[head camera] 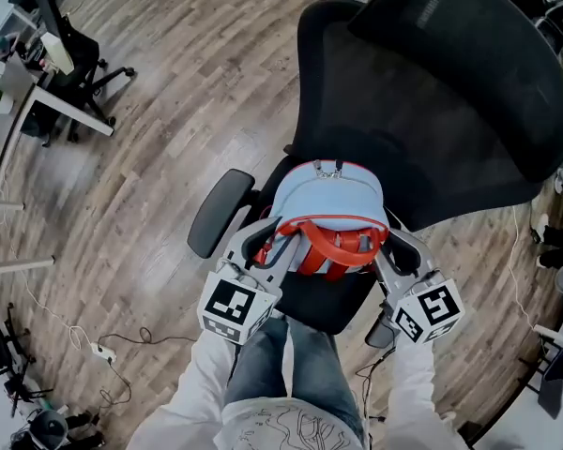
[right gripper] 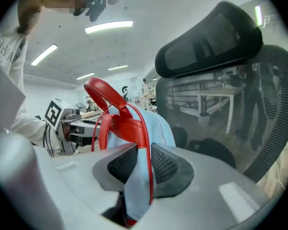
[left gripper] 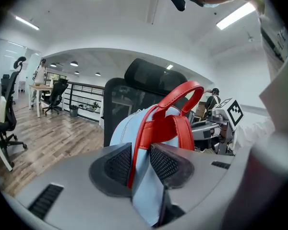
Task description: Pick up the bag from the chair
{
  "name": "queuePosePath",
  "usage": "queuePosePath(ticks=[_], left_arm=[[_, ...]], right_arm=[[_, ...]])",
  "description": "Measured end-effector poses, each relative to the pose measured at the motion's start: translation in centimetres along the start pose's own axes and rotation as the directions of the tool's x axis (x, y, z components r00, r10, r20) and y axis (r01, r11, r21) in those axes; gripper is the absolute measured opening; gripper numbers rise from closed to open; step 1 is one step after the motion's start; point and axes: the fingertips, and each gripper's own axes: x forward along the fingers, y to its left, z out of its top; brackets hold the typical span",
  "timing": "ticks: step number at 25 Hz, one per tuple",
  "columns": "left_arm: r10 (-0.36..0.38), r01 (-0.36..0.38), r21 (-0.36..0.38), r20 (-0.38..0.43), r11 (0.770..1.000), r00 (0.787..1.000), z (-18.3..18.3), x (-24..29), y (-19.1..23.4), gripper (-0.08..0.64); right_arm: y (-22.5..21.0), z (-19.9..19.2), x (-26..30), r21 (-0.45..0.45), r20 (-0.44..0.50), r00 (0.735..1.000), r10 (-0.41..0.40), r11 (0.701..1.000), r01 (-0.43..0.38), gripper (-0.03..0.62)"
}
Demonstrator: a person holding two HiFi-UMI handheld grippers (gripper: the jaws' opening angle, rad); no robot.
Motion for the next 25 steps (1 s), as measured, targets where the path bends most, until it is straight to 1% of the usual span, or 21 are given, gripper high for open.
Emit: queuePosePath(ticks=[8, 15, 20, 25], left_arm=[[-0.011, 0.007, 0.073, 0.060, 0.997, 0.998, 6.4, -4.9, -2.4, 0.117], [-0.021, 0.003, 0.119, 0.146, 0.993, 0.989, 11.8, -9.1, -4.6, 0.118], [-0.015, -0.007, 0.115, 0.185, 0.993, 0.983, 14.1, -11.7, -5.7, 0.120], [-0.042, 0.004, 0.162, 0.227, 0.987, 0.973, 16.9, -12.9, -6.9, 0.121]], right_arm=[[3.6, 5.9, -4.6, -0.014, 0.094, 0.994, -0.054, 0.998, 0.055, 0.097], [6.7, 11.0, -8.6, -0.051, 0.171, 0.980, -0.105, 0.992, 0.115, 0.097], [8.8, 13.6, -10.9, -0.070, 0.209, 0.970, -0.129, 0.987, 0.146, 0.097], [9.5, 15.3, -12.7, -0.057, 0.260, 0.952, -0.158, 0.982, 0.179, 0.098]])
